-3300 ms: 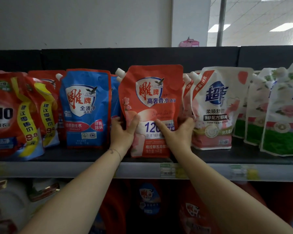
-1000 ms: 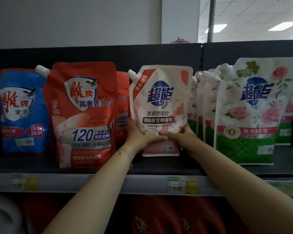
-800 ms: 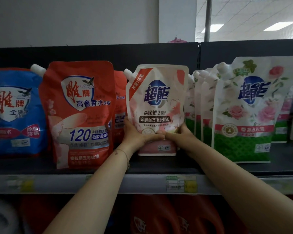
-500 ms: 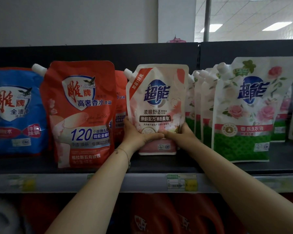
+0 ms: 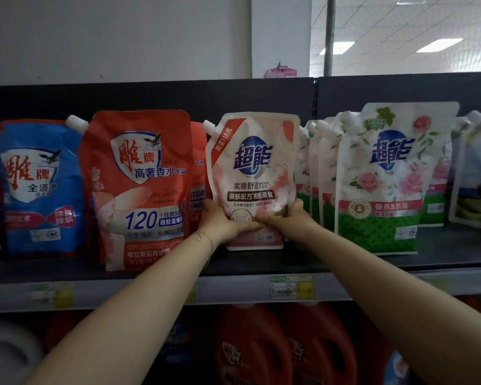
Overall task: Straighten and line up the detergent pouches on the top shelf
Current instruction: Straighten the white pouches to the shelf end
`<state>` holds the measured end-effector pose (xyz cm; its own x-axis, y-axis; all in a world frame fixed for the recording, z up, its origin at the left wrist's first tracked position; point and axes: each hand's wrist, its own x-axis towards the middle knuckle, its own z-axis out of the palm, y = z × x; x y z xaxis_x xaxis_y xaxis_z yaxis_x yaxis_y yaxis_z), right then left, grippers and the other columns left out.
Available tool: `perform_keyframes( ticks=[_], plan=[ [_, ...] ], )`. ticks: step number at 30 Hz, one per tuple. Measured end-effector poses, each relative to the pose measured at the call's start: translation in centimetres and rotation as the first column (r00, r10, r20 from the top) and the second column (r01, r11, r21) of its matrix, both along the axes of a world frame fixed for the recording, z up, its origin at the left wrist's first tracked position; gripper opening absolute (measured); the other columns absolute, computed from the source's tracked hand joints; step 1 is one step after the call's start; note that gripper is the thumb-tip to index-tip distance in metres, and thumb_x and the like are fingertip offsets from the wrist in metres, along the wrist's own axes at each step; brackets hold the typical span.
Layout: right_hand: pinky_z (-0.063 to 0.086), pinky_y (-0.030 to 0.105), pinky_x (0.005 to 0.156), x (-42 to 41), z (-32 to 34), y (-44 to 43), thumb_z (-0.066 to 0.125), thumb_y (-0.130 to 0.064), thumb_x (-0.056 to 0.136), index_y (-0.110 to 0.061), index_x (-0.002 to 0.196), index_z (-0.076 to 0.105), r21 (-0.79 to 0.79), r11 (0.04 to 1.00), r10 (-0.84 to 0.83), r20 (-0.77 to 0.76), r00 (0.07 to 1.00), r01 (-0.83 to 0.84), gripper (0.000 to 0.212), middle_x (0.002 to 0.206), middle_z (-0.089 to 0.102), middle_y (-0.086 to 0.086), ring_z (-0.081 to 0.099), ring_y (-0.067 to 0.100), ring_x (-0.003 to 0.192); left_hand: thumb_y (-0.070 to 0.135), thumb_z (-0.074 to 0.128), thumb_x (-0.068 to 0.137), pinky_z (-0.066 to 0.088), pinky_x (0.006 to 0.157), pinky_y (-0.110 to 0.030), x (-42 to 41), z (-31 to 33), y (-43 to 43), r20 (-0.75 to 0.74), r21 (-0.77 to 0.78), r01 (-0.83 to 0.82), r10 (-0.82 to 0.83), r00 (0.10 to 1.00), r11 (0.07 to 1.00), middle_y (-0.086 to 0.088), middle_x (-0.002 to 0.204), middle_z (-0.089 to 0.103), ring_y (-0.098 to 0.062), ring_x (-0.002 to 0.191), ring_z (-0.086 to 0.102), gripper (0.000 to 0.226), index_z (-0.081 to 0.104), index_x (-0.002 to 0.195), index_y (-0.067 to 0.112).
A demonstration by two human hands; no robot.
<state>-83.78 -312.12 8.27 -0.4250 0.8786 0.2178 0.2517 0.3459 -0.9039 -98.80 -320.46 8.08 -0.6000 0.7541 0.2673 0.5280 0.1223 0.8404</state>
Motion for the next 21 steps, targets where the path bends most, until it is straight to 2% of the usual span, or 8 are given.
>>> perform_keyframes(
  ticks=[2,5,9,12,15,18,21],
  plan=[
    [0.042,0.044,0.103,0.3,0.0,-1.1,0.082,-0.035,0.07,-0.021,0.15,0.007,0.133,0.989,-0.067,-0.033,0.997,0.071,0.111,0.144,0.038,0.007,0.044,0.029,0.129,0.054,0.088,0.046,0.039,0.107,-0.041,0.5,0.2,-0.8,-0.044,-0.084,-0.029,0.025,0.999,0.996,-0.01,0.143,0.04,-0.028,0.129,0.043,0.136,0.007,0.145,0.008],
    [0.039,0.042,0.103,1.4,0.0,-2.6,0.077,-0.03,0.076,-0.023,0.149,0.013,0.395,0.907,-0.142,-0.032,0.989,0.143,0.097,0.146,0.03,0.008,0.041,0.027,0.129,0.048,0.085,0.06,0.039,0.106,-0.04,1.7,-0.1,-2.0,-0.079,-0.071,-0.037,0.032,0.996,0.997,-0.014,0.145,0.035,-0.031,0.13,0.042,0.127,-0.001,0.145,0.009],
    [0.044,0.035,0.092,3.6,0.4,-3.6,0.066,-0.031,0.085,-0.018,0.14,0.031,0.63,0.765,-0.231,0.073,0.97,0.135,0.067,0.138,0.037,0.005,0.046,0.024,0.119,0.045,0.079,0.069,0.045,0.096,-0.039,2.7,-0.4,-4.2,-0.3,0.088,-0.071,0.094,0.949,0.994,-0.013,0.132,0.044,-0.031,0.12,0.049,0.087,0.028,0.129,0.01],
    [0.048,0.035,0.081,5.4,0.8,-3.9,0.062,-0.031,0.088,-0.017,0.127,0.044,0.698,0.71,-0.224,0.099,0.97,0.093,0.045,0.123,0.048,0.001,0.053,0.02,0.103,0.038,0.073,0.077,0.045,0.088,-0.034,3.7,-0.4,-4.4,-0.481,0.15,-0.009,0.081,0.873,0.989,-0.007,0.123,0.047,-0.026,0.112,0.051,0.062,0.04,0.123,0.014],
    [0.048,0.03,0.074,7.2,1.2,-3.8,0.062,-0.028,0.088,-0.016,0.106,0.056,0.727,0.685,-0.11,0.153,0.982,-0.036,0.022,0.101,0.059,-0.001,0.057,0.016,0.088,0.036,0.068,0.08,0.047,0.088,-0.038,5.7,-0.2,-3.5,-0.605,0.12,0.055,0.03,0.796,0.991,-0.001,0.115,0.049,-0.023,0.108,0.05,0.04,0.048,0.11,0.018],
    [0.051,0.034,0.075,9.0,1.2,-3.3,0.064,-0.023,0.087,-0.014,0.1,0.061,0.715,0.69,-0.04,0.194,0.98,-0.113,0.016,0.094,0.063,-0.001,0.059,0.016,0.085,0.035,0.067,0.08,0.045,0.09,-0.038,8.0,-0.1,-2.2,-0.649,0.091,0.117,-0.03,0.76,0.989,0.0,0.116,0.05,-0.021,0.11,0.048,0.04,0.051,0.112,0.018],
    [0.052,0.037,0.075,11.5,0.9,-2.1,0.065,-0.023,0.085,-0.017,0.094,0.063,0.714,0.688,-0.045,0.223,0.974,-0.132,0.011,0.088,0.065,-0.001,0.06,0.017,0.083,0.043,0.067,0.081,0.047,0.091,-0.04,10.5,-0.1,-0.5,-0.685,0.023,0.19,-0.123,0.718,0.981,0.001,0.119,0.051,-0.019,0.11,0.049,0.043,0.05,0.113,0.021]
  ],
)
